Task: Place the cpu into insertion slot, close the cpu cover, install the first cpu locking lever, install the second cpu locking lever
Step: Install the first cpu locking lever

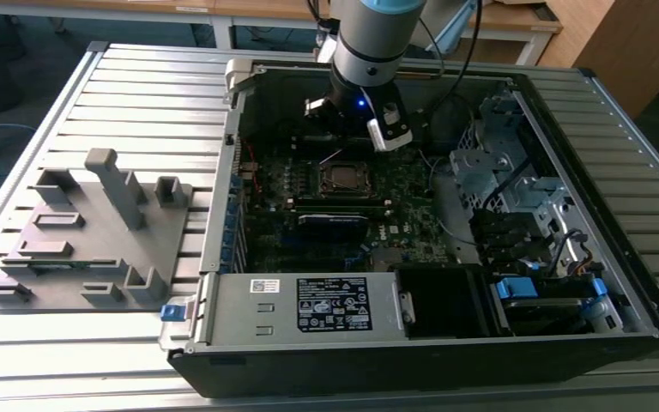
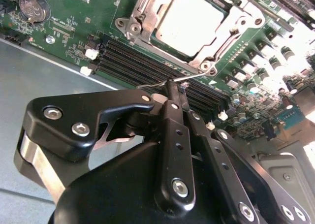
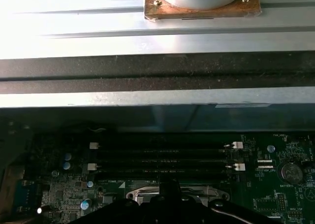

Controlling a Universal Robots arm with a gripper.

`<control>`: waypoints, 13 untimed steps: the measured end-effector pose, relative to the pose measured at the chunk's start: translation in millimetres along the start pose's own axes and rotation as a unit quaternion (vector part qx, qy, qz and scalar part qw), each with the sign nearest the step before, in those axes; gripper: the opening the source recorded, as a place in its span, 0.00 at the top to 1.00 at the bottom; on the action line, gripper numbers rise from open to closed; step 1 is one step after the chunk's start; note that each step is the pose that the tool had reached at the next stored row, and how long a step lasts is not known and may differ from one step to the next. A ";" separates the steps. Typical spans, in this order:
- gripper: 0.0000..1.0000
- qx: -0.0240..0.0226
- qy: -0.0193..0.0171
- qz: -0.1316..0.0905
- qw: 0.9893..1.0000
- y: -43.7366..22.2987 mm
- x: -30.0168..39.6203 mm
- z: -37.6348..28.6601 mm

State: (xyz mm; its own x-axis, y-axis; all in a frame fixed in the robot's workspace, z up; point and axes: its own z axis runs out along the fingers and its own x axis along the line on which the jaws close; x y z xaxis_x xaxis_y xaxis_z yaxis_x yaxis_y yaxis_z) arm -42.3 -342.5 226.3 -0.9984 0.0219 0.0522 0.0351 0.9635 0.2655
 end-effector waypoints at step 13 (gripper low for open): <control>0.90 0.000 0.000 0.001 1.000 1.5 -0.7 3.7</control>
State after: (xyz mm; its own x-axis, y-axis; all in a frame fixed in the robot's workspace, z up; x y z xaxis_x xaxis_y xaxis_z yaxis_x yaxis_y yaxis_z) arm -41.8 -340.0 223.1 -0.9983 0.0242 0.0523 0.0372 0.9634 0.2653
